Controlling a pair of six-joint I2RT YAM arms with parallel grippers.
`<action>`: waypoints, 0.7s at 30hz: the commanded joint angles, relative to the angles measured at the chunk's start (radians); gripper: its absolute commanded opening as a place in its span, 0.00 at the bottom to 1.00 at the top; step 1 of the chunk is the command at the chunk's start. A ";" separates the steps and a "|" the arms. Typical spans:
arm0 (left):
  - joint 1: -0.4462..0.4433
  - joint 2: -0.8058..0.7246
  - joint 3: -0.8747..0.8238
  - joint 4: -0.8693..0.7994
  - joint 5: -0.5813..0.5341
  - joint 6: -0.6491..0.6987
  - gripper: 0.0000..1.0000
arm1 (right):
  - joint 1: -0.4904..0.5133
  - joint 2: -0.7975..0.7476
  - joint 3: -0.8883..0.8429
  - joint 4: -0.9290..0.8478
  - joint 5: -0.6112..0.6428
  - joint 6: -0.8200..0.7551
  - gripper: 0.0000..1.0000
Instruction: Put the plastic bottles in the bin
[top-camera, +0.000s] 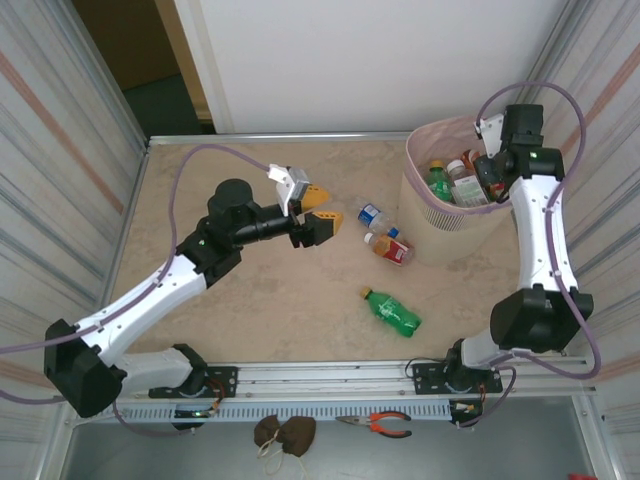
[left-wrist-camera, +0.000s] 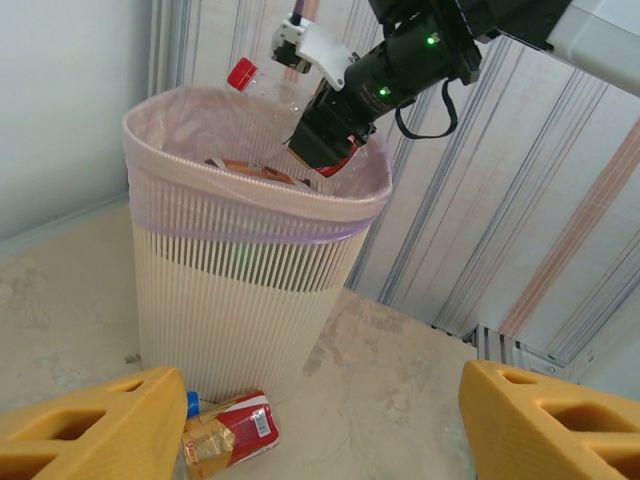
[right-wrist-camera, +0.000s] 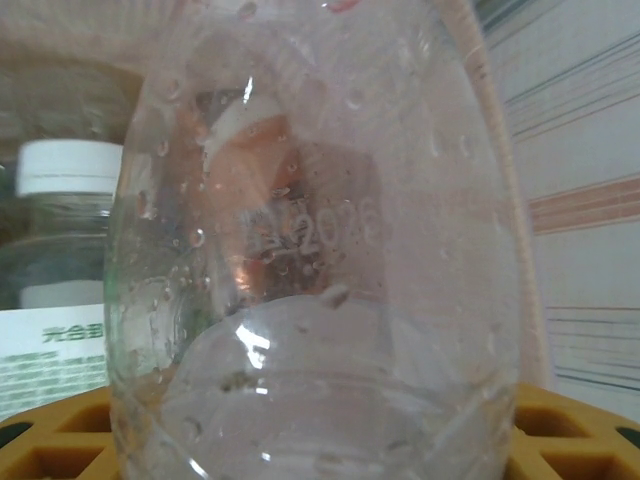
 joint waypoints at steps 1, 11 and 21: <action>0.023 0.024 0.000 0.041 0.048 0.011 0.72 | -0.010 0.041 -0.020 -0.014 0.079 -0.057 0.57; 0.078 0.066 -0.025 0.107 0.101 -0.036 0.72 | -0.013 0.111 -0.049 -0.029 0.137 -0.075 0.69; 0.086 0.059 -0.017 0.109 0.120 -0.049 0.72 | 0.013 0.076 0.020 -0.167 0.068 0.010 0.87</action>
